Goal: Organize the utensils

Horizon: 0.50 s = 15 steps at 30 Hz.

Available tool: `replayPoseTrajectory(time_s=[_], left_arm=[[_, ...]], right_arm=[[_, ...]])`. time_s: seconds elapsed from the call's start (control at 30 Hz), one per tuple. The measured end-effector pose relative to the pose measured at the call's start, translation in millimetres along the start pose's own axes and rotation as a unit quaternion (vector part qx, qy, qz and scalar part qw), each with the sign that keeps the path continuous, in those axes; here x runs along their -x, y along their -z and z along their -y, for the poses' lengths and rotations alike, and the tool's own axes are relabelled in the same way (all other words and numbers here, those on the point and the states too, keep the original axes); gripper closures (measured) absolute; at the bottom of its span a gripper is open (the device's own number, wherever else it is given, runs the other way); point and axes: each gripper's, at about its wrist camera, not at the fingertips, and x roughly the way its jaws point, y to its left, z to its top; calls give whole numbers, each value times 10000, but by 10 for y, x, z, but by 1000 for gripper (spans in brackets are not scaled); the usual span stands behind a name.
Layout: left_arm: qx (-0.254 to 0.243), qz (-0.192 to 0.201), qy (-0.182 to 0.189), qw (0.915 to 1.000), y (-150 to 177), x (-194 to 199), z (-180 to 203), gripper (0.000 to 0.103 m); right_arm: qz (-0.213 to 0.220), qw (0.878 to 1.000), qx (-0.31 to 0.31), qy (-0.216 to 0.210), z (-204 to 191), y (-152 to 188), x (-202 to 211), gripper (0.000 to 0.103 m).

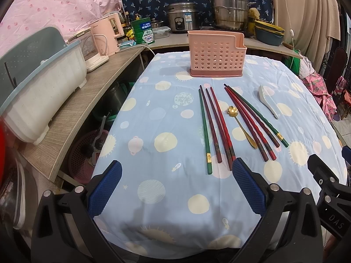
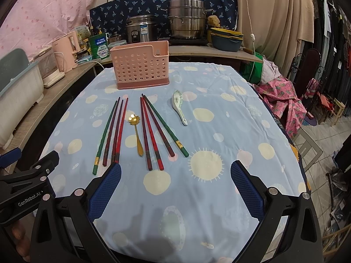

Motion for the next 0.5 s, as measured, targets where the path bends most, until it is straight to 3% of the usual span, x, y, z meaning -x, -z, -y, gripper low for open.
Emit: replayPoseTrajectory(time_s=[0.5], left_arm=[[0, -7, -3, 10000, 6, -15, 1, 7]], right_arm=[[-34, 10000, -22, -4, -7, -17, -10, 7]])
